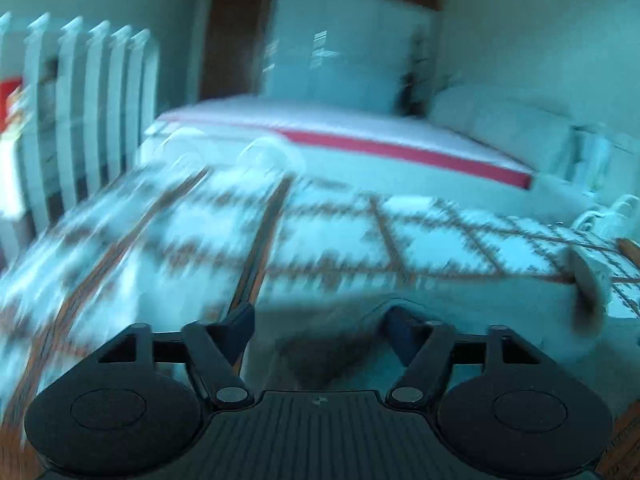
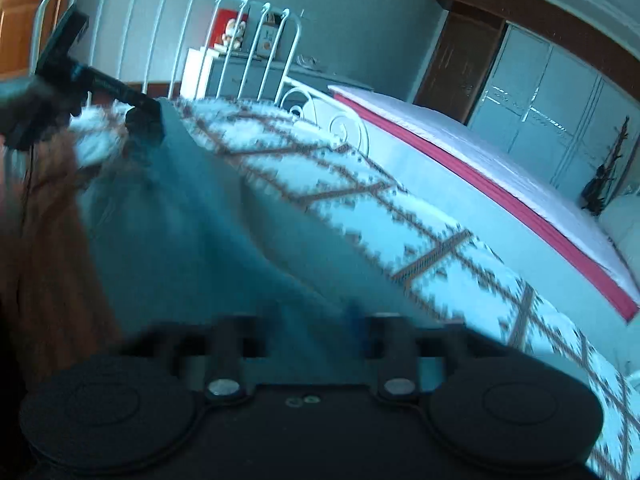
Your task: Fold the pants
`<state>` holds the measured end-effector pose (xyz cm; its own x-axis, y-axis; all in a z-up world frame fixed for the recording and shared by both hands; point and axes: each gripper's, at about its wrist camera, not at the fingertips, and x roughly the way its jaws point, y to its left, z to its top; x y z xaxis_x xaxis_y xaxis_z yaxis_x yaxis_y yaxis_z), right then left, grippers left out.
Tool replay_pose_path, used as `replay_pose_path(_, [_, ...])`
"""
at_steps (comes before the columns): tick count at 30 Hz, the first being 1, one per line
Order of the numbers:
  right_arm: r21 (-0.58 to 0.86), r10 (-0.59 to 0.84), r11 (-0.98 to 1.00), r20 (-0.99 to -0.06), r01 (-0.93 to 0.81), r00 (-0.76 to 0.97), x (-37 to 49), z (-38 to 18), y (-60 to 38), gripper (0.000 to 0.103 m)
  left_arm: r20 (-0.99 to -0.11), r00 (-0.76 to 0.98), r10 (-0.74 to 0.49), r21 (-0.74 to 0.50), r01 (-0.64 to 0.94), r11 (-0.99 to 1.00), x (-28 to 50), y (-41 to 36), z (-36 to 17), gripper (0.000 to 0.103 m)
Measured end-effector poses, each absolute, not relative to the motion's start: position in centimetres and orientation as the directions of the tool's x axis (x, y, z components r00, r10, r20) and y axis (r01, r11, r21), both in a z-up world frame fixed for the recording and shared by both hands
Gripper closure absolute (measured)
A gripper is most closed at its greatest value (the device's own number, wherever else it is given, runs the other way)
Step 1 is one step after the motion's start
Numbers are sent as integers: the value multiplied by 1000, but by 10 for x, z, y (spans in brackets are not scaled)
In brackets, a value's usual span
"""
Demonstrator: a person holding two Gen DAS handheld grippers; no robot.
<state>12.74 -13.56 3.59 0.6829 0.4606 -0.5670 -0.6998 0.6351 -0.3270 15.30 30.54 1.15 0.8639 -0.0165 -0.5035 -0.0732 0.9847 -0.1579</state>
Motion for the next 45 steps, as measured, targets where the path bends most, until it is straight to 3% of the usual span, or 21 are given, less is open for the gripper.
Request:
replay_pose_path(6, [-42, 476, 800, -564, -598, 675, 114, 29, -168, 64, -531, 847, 37, -232, -187, 955, 112, 298, 6, 32])
replay_pose_path(8, [71, 485, 837, -554, -542, 677, 121, 29, -178, 65, -502, 864, 33, -328, -226, 917, 95, 299, 10, 32])
replay_pose_path(10, [122, 480, 856, -549, -503, 684, 126, 31, -182, 66, -483, 875, 20, -387, -234, 892, 83, 298, 10, 32])
replay_pose_path(19, [311, 455, 891, -594, -332, 664, 169, 8, -178, 67, -560, 824, -86, -526, -274, 806, 106, 282, -22, 32])
replay_pose_path(25, [444, 484, 866, -628, -230, 610, 194, -8, -166, 66, -529, 838, -135, -643, -292, 708, 121, 294, -40, 33])
replay_pose_path(28, [490, 493, 853, -648, -178, 581, 209, -13, -157, 65, -533, 830, -166, -675, -299, 675, 133, 301, -46, 59])
replay_pose_path(32, [511, 469, 856, -708, -74, 527, 232, -25, -145, 65, -528, 830, -181, -677, -282, 679, 149, 307, -47, 71])
replay_pose_path(33, [510, 460, 858, -720, -52, 520, 235, -27, -143, 68, -525, 831, -183, -673, -273, 688, 152, 308, -45, 73])
replay_pose_path(34, [513, 458, 857, -719, -45, 523, 236, -29, -142, 78, -518, 834, -189, -672, -260, 693, 155, 309, -43, 74])
replay_pose_path(35, [507, 456, 860, -716, -55, 529, 236, -28, -142, 103, -514, 835, -196, -670, -248, 699, 159, 310, -40, 76])
replay_pose_path(37, [502, 467, 859, -690, -99, 553, 232, -21, -144, 103, -475, 854, -212, -680, -203, 705, 164, 318, -31, 77])
replay_pose_path(41, [482, 547, 813, -435, -328, 716, 186, 36, -164, 103, -238, 937, -257, -728, 3, 686, 154, 340, 1, 77])
replay_pose_path(42, [479, 569, 797, -389, -368, 725, 175, 43, -173, 103, -222, 935, -276, -724, 32, 689, 152, 344, 2, 77])
replay_pose_path(43, [476, 586, 786, -371, -394, 721, 165, 44, -181, 103, -268, 923, -276, -700, 11, 714, 152, 345, -2, 77])
replay_pose_path(44, [482, 601, 780, -396, -400, 694, 160, 37, -186, 103, -384, 886, -260, -654, -63, 753, 156, 344, -12, 77])
replay_pose_path(45, [479, 600, 791, -484, -381, 637, 161, 22, -184, 103, -536, 818, -210, -578, -175, 797, 161, 342, -29, 77])
